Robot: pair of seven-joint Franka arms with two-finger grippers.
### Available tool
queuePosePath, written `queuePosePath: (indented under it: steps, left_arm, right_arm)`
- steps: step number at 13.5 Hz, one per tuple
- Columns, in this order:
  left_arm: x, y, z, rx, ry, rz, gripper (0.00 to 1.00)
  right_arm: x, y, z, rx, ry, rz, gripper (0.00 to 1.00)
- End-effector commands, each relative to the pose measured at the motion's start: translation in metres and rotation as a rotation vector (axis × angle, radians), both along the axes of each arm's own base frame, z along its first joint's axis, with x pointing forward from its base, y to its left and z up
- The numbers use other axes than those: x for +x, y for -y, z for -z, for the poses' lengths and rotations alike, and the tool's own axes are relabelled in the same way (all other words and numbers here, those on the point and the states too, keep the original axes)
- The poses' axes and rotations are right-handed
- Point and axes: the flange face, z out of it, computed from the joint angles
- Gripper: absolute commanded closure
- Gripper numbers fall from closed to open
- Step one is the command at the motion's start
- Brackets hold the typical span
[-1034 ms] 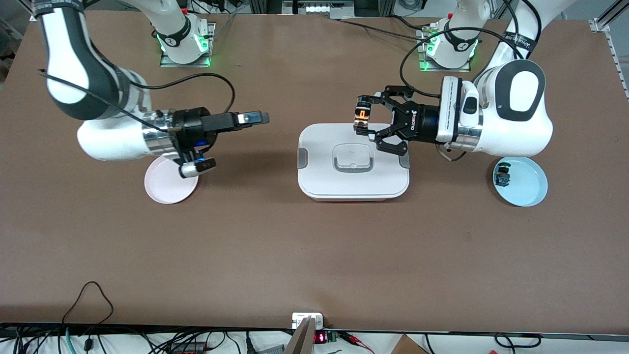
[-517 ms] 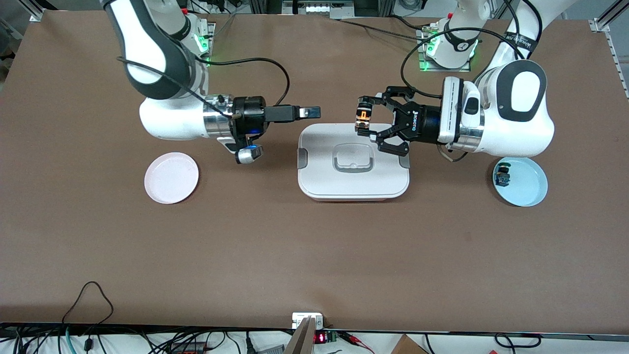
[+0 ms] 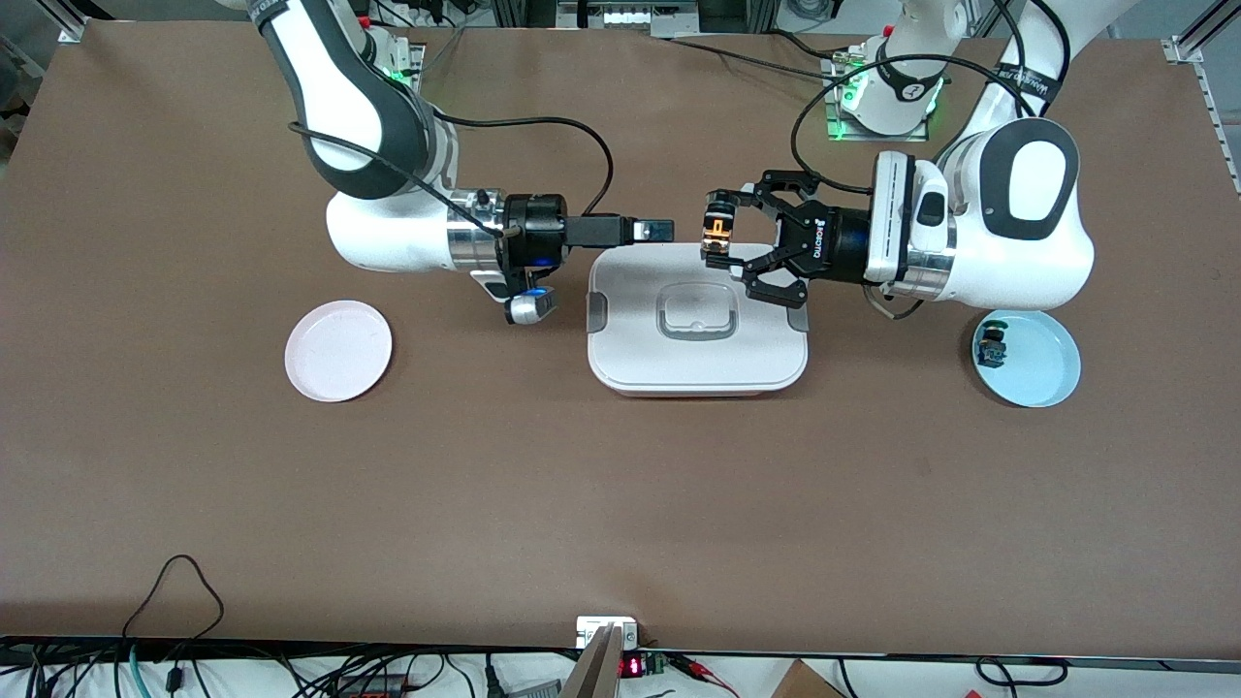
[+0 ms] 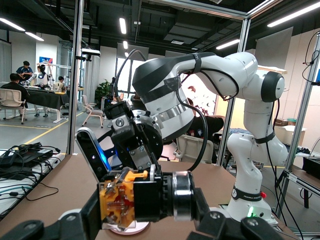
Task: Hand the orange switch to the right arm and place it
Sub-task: 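Close the right gripper on the orange switch beside the left gripper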
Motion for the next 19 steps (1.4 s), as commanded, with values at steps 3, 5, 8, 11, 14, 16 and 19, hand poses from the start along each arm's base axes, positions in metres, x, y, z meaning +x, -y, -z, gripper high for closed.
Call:
queuePosePath:
  steps: [3, 5, 8, 11, 14, 16, 19]
  left_arm:
    - [-0.007, -0.002, -0.006, -0.016, -0.008, -0.021, 1.0]
    - [-0.007, -0.002, -0.006, -0.016, -0.006, -0.019, 1.0]
    - [-0.007, -0.002, -0.006, -0.016, -0.006, -0.019, 1.0]
    - [-0.007, -0.002, -0.007, -0.016, -0.002, -0.019, 1.0]
    - [-0.007, -0.002, -0.007, -0.016, 0.002, -0.02, 1.0]
    - [-0.008, -0.002, -0.004, -0.016, 0.0, -0.018, 1.0]
    - [-0.01, -0.001, -0.002, -0.016, -0.005, -0.013, 1.0]
  right_arm:
    - [0.007, -0.013, -0.008, 0.007, 0.03, 0.048, 0.0]
    - [0.002, -0.024, -0.007, 0.039, 0.006, 0.053, 0.0]
    - [0.0, -0.036, -0.003, 0.024, 0.012, 0.061, 0.0]
    - [-0.001, -0.039, 0.002, 0.018, 0.027, 0.061, 0.0]
    - [-0.002, -0.04, 0.003, 0.013, 0.025, 0.068, 0.01]
    - [-0.005, -0.046, -0.001, 0.009, 0.029, 0.071, 0.01]
    - [-0.01, -0.053, -0.003, -0.002, 0.033, 0.078, 0.01]
